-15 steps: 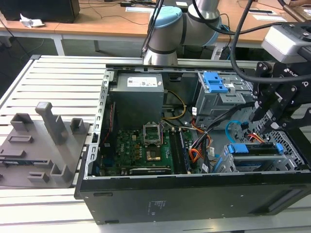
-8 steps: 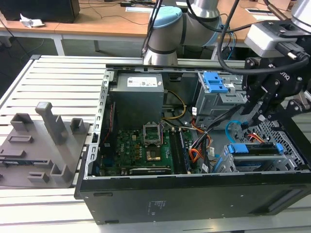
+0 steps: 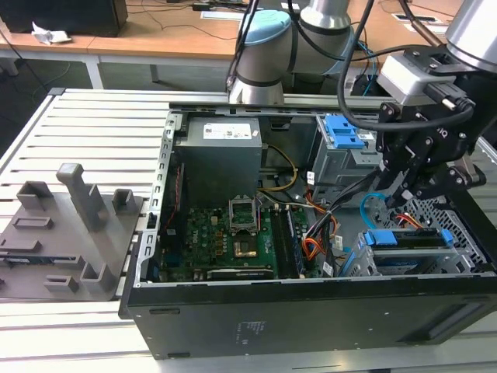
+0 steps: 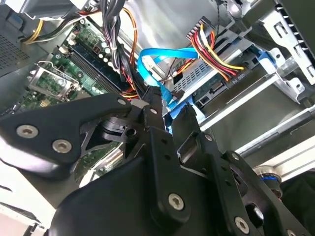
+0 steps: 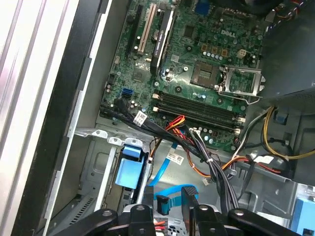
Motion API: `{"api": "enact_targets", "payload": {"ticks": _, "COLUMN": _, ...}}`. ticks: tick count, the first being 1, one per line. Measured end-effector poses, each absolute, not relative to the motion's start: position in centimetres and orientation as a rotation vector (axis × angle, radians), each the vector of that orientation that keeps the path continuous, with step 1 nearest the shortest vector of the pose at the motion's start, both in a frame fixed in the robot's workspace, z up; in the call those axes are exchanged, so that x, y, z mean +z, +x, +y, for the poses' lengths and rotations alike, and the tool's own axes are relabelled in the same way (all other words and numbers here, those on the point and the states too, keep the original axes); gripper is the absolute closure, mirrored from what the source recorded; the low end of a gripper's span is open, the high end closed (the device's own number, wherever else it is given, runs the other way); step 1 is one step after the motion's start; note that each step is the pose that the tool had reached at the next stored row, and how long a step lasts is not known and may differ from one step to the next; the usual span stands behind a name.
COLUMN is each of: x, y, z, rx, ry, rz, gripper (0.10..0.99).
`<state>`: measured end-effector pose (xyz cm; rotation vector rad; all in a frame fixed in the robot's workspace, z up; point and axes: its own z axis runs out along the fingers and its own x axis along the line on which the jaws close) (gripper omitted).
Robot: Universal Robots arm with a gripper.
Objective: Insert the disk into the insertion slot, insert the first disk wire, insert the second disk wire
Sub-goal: 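Insert the second disk wire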
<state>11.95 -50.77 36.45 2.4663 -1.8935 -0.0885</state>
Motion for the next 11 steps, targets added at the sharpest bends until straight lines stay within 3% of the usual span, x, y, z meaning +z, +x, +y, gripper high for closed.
{"api": "enact_targets", "payload": {"ticks": 4, "x": 36.18, "y": 11.95, "z": -50.77, "rx": -0.087, "ry": 2.468, "rz": -1.889, "gripper": 0.737}}
{"api": "enact_targets", "payload": {"ticks": 6, "x": 36.18, "y": 11.95, "z": -50.77, "rx": -0.087, "ry": 2.468, "rz": -1.889, "gripper": 0.871}}
{"api": "enact_targets", "payload": {"ticks": 8, "x": 36.18, "y": 11.95, "z": -50.77, "rx": -0.087, "ry": 2.468, "rz": -1.889, "gripper": 0.922}}
{"api": "enact_targets", "payload": {"ticks": 11, "x": 36.17, "y": 11.95, "z": -51.18, "rx": -0.087, "ry": 2.468, "rz": -1.889, "gripper": 0.922}}
